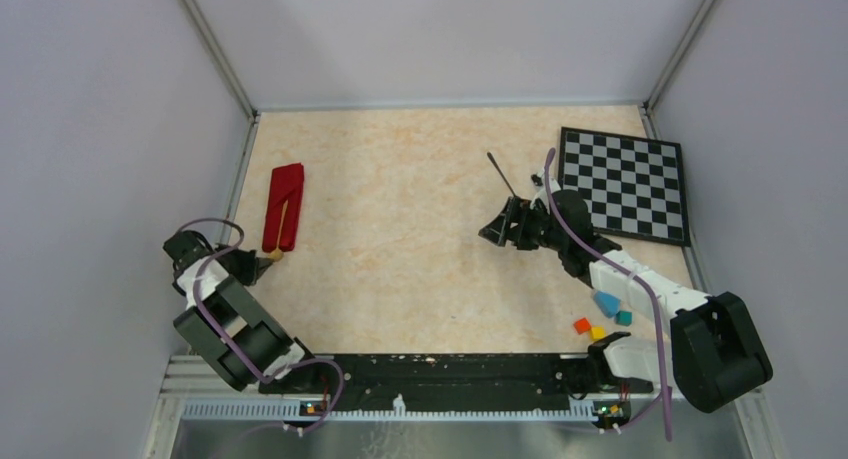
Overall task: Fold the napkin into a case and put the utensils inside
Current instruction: Insert the spoon into the folded napkin.
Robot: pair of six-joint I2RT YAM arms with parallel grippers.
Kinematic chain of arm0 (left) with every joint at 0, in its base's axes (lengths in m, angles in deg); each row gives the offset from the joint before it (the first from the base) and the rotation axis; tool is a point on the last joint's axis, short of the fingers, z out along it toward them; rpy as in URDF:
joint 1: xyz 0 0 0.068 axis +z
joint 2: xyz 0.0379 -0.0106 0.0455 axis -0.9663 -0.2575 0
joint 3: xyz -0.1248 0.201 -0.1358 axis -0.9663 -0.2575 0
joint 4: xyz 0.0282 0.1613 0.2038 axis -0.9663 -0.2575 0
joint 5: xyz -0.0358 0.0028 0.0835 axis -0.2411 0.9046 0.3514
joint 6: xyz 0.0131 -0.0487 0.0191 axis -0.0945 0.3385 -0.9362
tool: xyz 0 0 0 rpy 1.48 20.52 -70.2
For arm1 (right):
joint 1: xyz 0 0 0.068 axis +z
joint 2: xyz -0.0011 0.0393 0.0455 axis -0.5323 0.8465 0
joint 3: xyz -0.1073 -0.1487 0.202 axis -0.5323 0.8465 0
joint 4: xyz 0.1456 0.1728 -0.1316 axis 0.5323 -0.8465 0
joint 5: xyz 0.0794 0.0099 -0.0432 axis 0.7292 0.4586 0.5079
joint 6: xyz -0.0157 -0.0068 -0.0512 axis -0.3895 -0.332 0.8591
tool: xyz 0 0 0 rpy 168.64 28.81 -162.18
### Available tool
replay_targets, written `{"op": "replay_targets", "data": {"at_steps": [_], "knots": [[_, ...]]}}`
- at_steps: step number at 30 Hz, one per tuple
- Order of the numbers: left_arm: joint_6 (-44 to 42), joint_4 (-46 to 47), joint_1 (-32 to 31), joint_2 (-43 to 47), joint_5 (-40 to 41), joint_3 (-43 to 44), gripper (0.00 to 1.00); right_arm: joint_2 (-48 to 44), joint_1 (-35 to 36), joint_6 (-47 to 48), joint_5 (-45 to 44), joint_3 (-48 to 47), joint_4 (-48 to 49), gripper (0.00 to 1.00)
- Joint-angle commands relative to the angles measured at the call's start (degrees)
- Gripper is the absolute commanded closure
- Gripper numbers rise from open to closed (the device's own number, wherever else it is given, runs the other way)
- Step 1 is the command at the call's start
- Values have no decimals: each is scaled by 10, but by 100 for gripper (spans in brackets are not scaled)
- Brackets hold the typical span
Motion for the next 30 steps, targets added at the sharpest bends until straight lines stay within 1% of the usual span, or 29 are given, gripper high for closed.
{"op": "replay_targets", "data": {"at_steps": [1,19,30], "knots": [[8,35,5,-9,-26,32,100,-1,3,11,-3,-2,18,24],[-8,40,6,-72,-36,82,100,2,3,16,-14,-6,12,24],[0,74,5,-113,-67,100,100,0,3,15,-14,-5,13,24]]}}
